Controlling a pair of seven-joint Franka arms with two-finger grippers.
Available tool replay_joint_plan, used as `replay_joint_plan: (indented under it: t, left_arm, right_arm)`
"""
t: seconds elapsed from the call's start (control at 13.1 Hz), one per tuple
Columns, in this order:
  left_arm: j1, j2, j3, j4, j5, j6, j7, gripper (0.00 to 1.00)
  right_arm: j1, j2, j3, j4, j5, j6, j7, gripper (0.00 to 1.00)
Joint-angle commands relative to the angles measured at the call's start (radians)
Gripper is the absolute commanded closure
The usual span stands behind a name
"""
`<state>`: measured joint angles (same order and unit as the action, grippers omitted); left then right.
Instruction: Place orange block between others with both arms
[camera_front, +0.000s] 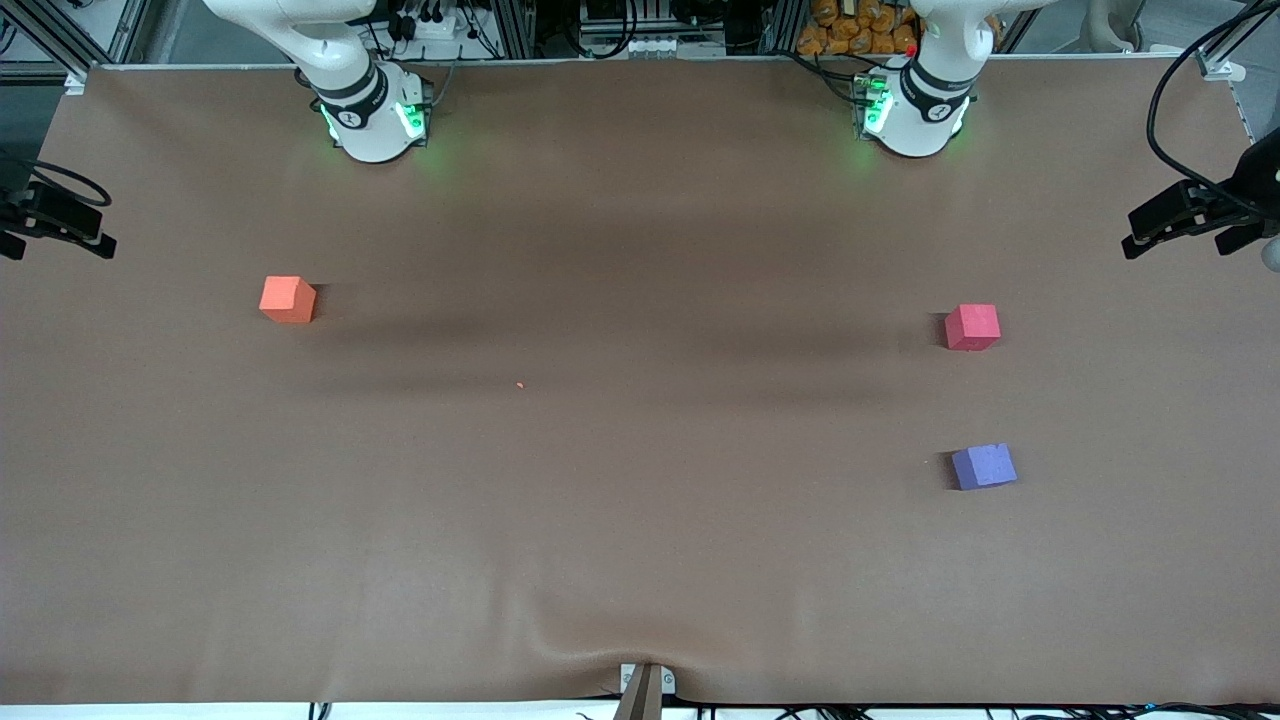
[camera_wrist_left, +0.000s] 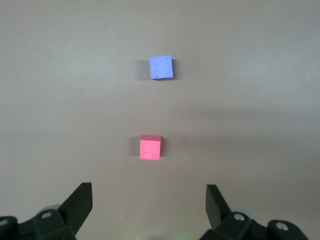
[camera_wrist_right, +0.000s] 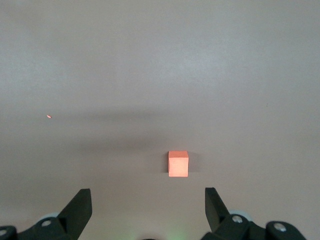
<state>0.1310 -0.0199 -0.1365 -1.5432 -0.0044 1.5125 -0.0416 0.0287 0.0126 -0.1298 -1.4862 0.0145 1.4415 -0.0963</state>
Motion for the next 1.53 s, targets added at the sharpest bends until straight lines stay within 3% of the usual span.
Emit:
replay_joint_plan:
  t: [0.0, 1.46]
  left_arm:
    - [-0.001, 0.017, -0.002, 0.04, 0.0, -0.025, 0.008, 0.0]
    - [-0.001, 0.02, -0.026, 0.009, 0.004, -0.021, -0.007, 0.0]
  right_arm:
    - [-0.004, 0.012, 0.006, 0.021, -0.019, -0.004, -0.011, 0.0]
    - [-0.004, 0.02, 0.006, 0.021, -0.018, -0.006, -0.01, 0.0]
